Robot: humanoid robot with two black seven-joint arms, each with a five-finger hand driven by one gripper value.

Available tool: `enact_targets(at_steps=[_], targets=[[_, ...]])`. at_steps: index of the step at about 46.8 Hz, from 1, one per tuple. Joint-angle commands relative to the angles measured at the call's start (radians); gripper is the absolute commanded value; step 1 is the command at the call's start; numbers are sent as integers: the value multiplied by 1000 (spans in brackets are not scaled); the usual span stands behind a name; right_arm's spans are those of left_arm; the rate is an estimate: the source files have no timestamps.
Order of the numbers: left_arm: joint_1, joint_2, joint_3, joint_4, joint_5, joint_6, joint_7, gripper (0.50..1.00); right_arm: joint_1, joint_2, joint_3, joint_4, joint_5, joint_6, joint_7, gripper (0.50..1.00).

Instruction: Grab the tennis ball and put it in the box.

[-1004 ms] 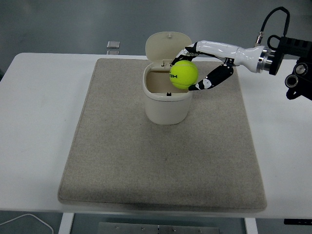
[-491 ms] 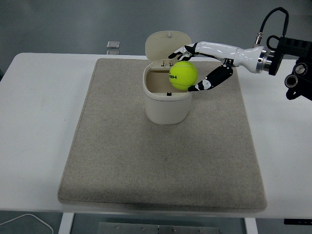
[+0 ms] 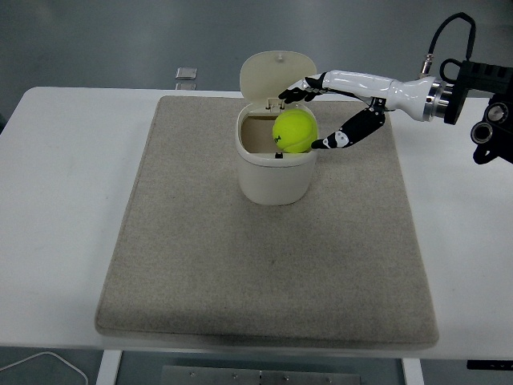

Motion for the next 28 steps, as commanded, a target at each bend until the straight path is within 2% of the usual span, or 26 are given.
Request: enact_targets(at_steps=[1, 10, 14, 19, 21, 23, 28], targets=[[0, 0, 0, 0, 0, 0, 0, 992, 0, 2, 0, -1, 0, -1, 0, 862], [0, 0, 0, 0, 0, 0, 0, 990, 0, -2, 1, 0, 0, 2, 0, 862], [0, 0, 0, 0, 0, 0, 0, 992, 3, -17, 6, 2, 11, 34, 6, 862], [1, 0, -1, 0, 0, 0, 0, 992, 12, -60, 8, 11, 86, 147, 5, 866], [0, 0, 0, 0, 0, 0, 0, 990, 16, -77, 8, 13, 115, 201, 3, 899], [1, 0, 0, 0, 0, 0, 0, 992, 18, -92, 8, 13, 138, 247, 2, 905], [1, 0, -1, 0, 0, 0, 0, 992, 18, -130, 8, 13, 176, 312, 0, 905]])
